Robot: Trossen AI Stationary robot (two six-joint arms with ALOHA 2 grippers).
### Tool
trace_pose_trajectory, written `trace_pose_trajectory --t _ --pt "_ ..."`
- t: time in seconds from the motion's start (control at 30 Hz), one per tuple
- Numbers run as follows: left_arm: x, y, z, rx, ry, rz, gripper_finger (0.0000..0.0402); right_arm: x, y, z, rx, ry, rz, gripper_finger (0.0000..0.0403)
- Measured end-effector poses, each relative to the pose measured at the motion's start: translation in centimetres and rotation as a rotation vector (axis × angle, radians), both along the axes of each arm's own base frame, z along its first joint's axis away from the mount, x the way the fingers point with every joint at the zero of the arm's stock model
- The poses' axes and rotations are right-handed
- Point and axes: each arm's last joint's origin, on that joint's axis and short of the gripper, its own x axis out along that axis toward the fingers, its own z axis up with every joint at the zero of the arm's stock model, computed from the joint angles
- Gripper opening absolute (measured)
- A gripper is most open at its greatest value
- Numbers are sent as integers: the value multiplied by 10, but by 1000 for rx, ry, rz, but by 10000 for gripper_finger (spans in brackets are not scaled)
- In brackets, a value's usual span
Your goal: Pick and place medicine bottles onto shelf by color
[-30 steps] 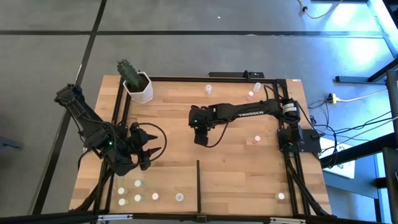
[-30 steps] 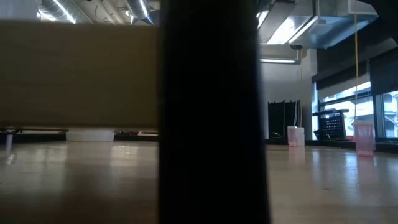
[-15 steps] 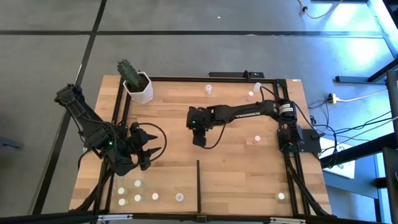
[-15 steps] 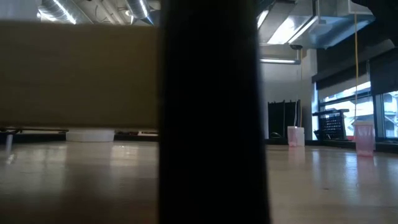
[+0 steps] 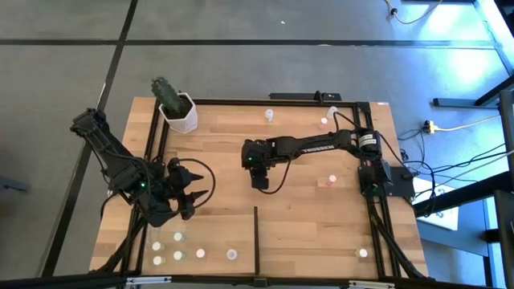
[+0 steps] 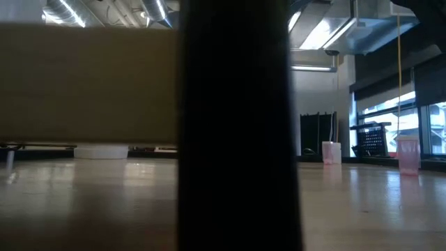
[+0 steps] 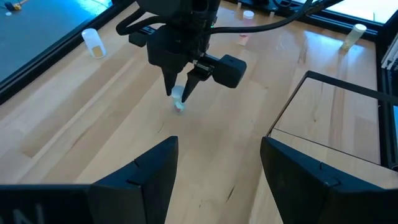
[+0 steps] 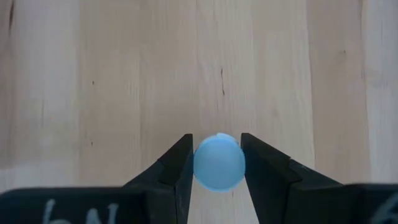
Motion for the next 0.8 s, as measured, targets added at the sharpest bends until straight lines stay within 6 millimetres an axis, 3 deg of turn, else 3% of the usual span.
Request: trace_pose_trajectory --t 0.23,0.8 --pt "0 0 0 0 0 0 222 0 0 0 0 -4 -1 137" --pt "0 0 0 1 0 -1 222 1 0 0 1 -7 -3 231"
